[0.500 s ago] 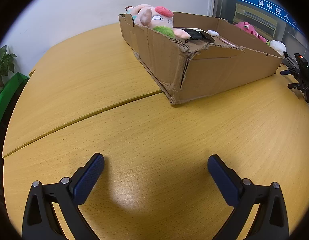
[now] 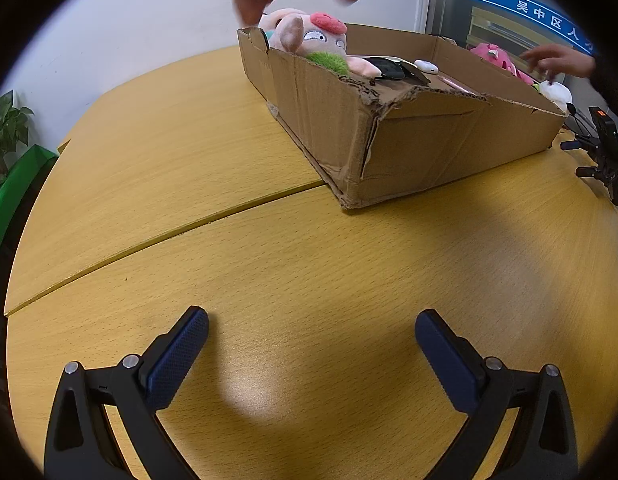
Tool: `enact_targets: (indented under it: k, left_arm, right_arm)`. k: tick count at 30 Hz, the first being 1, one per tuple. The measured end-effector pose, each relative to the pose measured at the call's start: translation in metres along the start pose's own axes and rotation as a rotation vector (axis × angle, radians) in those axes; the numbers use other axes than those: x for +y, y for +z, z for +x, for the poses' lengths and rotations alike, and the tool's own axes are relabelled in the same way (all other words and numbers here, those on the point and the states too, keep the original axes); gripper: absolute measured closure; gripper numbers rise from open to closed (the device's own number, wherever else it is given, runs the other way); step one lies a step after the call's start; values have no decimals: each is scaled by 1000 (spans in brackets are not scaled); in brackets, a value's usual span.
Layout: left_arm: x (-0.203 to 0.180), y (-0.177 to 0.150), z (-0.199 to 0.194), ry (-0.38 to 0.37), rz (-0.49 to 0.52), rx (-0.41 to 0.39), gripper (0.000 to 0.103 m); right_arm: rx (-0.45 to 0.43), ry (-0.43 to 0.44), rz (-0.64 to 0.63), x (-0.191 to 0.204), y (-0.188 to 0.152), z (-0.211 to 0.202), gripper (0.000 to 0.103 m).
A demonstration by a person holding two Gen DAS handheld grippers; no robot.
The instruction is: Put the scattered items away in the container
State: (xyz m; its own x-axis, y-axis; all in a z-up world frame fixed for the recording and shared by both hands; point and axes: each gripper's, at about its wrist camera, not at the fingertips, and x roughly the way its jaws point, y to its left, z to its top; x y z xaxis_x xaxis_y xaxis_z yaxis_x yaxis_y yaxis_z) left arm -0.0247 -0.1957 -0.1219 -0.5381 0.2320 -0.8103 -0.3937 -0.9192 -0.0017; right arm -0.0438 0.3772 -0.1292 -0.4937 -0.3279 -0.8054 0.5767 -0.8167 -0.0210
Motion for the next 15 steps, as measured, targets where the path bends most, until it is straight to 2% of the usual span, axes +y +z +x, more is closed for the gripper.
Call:
enact_targets:
  k: [15]
  left_arm:
    - [0, 1, 1, 0, 2, 0, 0]
  right_arm:
    - [6, -14, 13, 3, 4, 4, 0]
